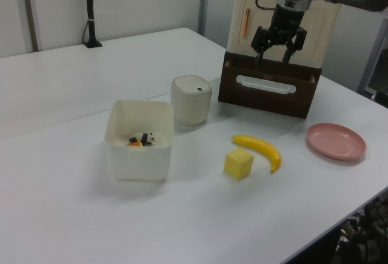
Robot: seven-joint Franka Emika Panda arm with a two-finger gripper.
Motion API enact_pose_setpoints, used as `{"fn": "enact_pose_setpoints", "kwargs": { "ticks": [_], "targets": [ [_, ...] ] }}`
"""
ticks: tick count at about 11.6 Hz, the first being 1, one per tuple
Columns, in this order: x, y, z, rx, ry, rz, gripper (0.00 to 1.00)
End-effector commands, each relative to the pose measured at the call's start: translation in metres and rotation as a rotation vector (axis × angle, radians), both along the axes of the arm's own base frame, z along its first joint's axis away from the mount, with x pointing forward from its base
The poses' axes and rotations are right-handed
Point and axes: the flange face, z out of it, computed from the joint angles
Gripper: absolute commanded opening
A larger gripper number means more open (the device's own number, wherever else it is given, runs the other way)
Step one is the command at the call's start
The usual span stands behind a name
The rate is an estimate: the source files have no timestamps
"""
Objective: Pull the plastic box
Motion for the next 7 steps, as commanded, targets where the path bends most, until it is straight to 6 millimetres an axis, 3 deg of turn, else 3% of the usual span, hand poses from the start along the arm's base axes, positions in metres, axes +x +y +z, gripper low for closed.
{"fn": "enact_pose_setpoints", "kwargs": {
  "ticks": [1,3,5,7],
  "targets": [
    [-0.012,0.001,0.0,0.013,0.006,0.019,1.0],
    [-0.014,-0.001,0.003,0.015,0.001,0.016,1.0],
    [-0.016,-0.018,0.004,0.037,-0.006,-0.026,1.0],
    [-0.016,-0.017,0.006,0.04,-0.006,-0.029,1.0]
  ]
}}
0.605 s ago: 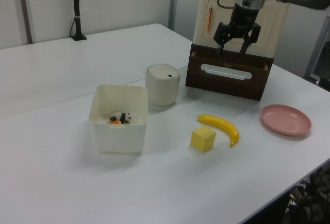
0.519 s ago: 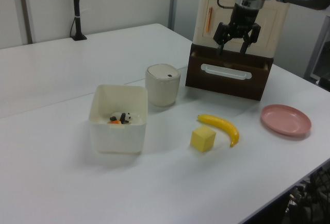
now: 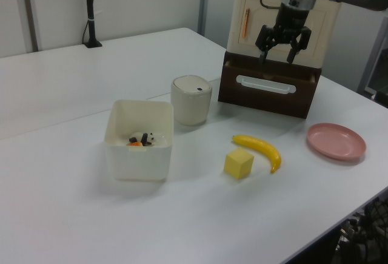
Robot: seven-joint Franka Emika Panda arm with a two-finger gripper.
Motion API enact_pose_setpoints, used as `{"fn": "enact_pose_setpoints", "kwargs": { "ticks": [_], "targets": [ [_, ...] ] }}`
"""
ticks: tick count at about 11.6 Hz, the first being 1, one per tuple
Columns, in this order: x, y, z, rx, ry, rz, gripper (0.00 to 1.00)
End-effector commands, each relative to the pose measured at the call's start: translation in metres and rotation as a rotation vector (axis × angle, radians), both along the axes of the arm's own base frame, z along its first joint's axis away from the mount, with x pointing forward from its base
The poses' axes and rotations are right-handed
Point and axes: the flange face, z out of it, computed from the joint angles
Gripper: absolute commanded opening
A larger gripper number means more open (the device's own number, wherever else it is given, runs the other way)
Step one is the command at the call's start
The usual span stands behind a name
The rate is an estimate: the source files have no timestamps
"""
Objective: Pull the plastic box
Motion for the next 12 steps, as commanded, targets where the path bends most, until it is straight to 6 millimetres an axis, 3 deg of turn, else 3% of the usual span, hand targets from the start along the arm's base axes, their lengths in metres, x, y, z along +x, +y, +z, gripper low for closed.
{"fn": "enact_pose_setpoints", "kwargs": {
  "ticks": [1,12],
  "targets": [
    [-0.0124,0.0012,0.0033,0.036,-0.004,0.003,1.0],
    [-0.01,0.0089,0.003,0.054,-0.015,0.028,1.0]
  ]
}}
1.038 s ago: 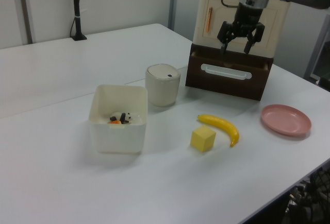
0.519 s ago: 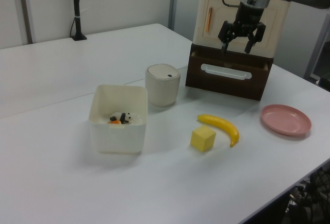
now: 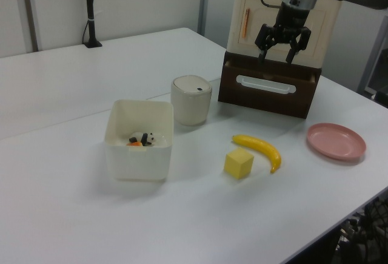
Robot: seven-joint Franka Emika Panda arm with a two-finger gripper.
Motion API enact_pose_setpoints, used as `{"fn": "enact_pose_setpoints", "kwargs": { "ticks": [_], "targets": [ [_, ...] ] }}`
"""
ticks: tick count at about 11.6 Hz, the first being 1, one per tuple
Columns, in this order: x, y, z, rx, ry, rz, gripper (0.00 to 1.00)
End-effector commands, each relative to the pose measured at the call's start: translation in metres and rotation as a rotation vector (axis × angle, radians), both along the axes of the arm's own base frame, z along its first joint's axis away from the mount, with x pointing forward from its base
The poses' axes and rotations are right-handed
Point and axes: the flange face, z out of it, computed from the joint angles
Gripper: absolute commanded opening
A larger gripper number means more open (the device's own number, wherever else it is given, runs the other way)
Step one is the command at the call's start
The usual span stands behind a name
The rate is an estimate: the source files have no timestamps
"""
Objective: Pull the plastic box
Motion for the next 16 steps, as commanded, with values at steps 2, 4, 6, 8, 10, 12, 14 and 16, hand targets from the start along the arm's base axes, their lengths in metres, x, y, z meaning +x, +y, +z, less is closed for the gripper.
{"fn": "enact_pose_setpoints", "kwargs": {
  "ticks": [2,4,6,8,10,12,14,16],
  "targets": [
    [-0.008,0.008,0.002,0.026,-0.022,0.103,1.0],
    [-0.008,0.014,0.003,0.003,-0.038,0.305,1.0],
    [-0.007,0.024,0.003,-0.017,-0.045,0.476,1.0],
    [-0.003,0.036,-0.006,-0.041,-0.041,0.726,1.0],
    [0.001,0.055,-0.011,-0.062,-0.047,0.933,1.0],
    [0.005,0.078,-0.01,-0.074,-0.057,1.06,1.0],
    [0.011,0.114,-0.013,-0.067,-0.064,1.126,1.0],
    [0.025,0.143,-0.023,-0.016,-0.134,1.146,1.0]
  ]
}}
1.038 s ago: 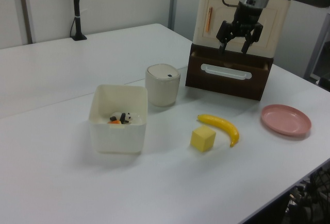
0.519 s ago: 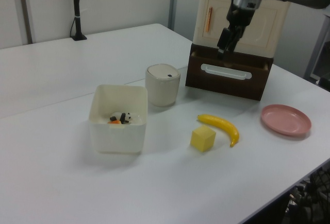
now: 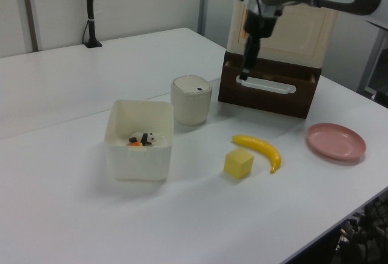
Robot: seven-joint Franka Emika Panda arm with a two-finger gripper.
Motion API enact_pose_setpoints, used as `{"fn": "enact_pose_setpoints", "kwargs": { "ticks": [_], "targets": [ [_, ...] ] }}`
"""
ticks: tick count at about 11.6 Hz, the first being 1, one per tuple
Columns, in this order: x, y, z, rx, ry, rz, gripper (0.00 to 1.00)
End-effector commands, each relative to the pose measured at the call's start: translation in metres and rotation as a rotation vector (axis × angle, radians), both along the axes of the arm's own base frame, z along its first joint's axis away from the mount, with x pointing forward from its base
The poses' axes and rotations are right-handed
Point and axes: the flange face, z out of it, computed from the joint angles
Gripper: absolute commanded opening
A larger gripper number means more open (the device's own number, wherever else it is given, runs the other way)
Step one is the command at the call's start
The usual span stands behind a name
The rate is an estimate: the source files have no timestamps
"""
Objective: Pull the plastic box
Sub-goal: 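Move the open gripper over the cream plastic box and lower it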
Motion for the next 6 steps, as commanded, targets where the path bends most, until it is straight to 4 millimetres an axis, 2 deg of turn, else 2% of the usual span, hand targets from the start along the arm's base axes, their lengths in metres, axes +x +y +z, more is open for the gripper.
{"fn": "enact_pose_setpoints", "kwargs": {
  "ticks": [1,4,6],
  "targets": [
    [0.023,0.048,-0.005,0.148,-0.099,0.056,1.0],
    [0.038,0.093,-0.029,0.168,-0.138,0.109,1.0],
    [0.047,0.116,-0.056,0.157,-0.129,0.138,1.0]
  ]
}}
